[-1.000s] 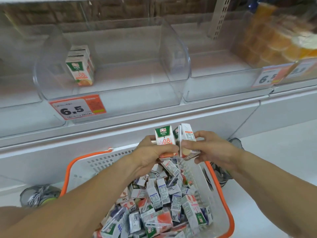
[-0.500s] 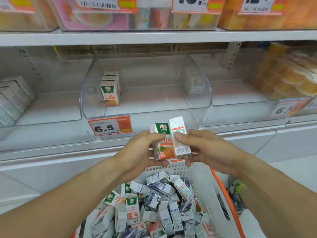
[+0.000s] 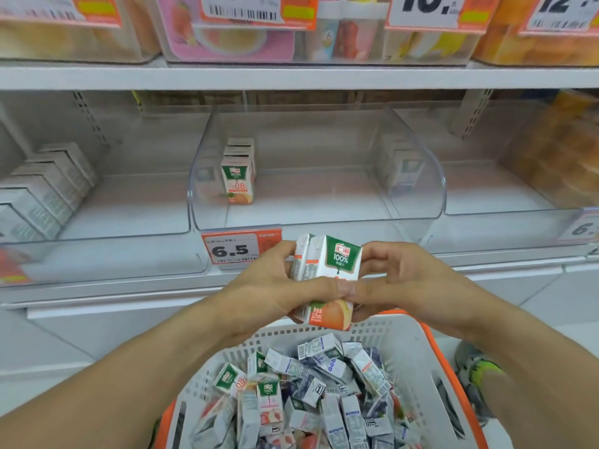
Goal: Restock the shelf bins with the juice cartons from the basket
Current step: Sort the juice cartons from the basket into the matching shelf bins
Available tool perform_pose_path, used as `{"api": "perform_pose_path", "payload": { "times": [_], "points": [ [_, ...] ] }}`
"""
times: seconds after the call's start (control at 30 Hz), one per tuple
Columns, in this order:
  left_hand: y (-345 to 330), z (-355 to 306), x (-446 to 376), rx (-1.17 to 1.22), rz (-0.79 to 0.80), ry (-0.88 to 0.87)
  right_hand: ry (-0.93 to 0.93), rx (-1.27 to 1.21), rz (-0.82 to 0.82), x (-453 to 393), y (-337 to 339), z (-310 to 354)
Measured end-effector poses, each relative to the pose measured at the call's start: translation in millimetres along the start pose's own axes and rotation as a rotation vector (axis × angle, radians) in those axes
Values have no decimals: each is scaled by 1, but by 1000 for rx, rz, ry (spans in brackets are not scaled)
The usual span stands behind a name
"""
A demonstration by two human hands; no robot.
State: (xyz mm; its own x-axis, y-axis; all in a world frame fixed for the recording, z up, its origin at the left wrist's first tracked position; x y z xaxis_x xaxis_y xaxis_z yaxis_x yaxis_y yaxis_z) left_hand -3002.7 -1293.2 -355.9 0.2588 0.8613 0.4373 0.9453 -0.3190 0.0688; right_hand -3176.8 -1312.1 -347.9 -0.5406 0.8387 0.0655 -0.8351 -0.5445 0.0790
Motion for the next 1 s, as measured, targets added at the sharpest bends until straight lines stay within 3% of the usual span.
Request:
{"api": "perform_pose_path", "payload": {
  "times": [0.17, 0.27, 0.53, 0.67, 0.77, 0.87, 0.93, 1.0],
  "points": [
    [11, -13, 11, -142, 57, -53, 15, -99, 131, -1, -6, 6],
    [19, -19, 19, -232, 28, -90, 145, 16, 163, -6, -14, 14],
    [47, -20, 32, -62, -238, -198, 284, 21, -90, -29, -33, 19],
    [55, -33, 49, -103, -242, -335, 402, -98, -133, -42, -46, 24],
    [63, -40, 59, 6, -241, -374, 453, -188, -151, -53, -55, 28],
    [88, -43, 67, 46, -544, -453, 513, -150, -253, -71, -51, 44],
    [111, -41, 71, -113, -825, -483, 549, 18, -341, -85, -42, 60],
    [125, -32, 64, -347, -940, -424, 542, 179, -373, -106, -32, 74]
  ]
}}
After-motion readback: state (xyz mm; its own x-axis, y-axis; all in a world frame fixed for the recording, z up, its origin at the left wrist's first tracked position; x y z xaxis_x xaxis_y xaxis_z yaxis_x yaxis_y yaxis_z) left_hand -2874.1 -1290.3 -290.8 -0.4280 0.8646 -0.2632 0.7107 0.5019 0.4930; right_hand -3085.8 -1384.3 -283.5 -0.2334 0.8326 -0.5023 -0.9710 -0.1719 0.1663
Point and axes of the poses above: each hand's wrist, its own x-axis away from the middle knuckle, its own y-axis out of the back of the hand, z = x × y, the point moved 5 cm from there along -x, towards the middle knuckle, and after that the axes turned 10 degrees about y, right-handed, at the moved point
